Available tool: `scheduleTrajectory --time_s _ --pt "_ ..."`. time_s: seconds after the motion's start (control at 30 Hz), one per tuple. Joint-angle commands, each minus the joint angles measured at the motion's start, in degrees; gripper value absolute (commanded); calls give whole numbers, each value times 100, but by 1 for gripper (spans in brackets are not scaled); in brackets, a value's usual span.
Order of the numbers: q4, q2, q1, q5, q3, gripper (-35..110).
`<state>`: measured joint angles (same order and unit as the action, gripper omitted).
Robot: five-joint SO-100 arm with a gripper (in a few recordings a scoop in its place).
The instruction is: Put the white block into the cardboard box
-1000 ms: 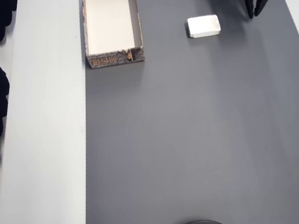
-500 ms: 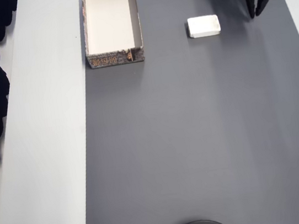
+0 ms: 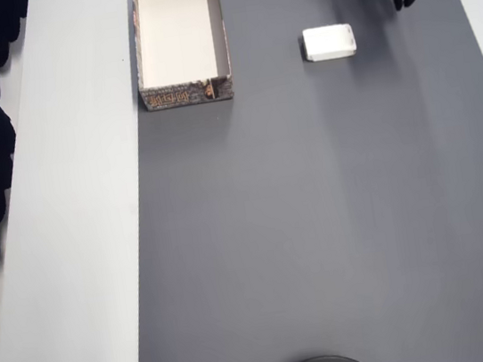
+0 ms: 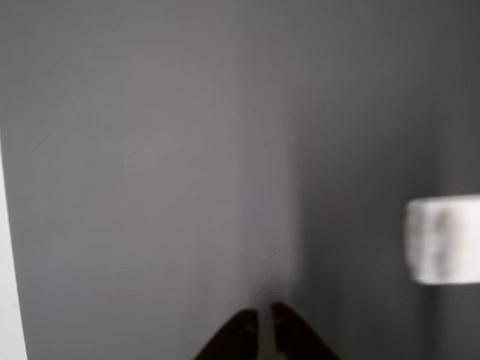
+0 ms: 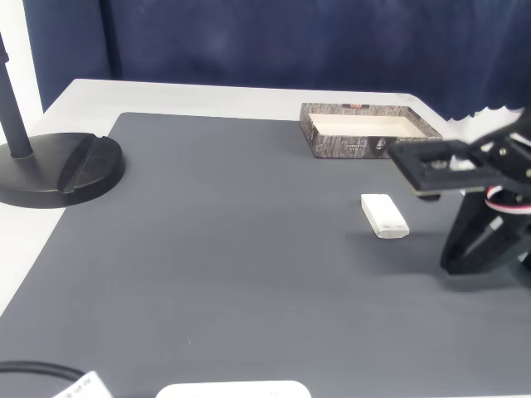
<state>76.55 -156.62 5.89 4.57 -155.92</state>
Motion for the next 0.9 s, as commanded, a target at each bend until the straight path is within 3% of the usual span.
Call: scheduleTrajectory --time_s 0.0,0.17,0.87 --pt "-9 475 422 431 861 -2" --pt "9 905 1134 1081 1213 -2" --pt "360 2584 2812 1898 2259 -2"
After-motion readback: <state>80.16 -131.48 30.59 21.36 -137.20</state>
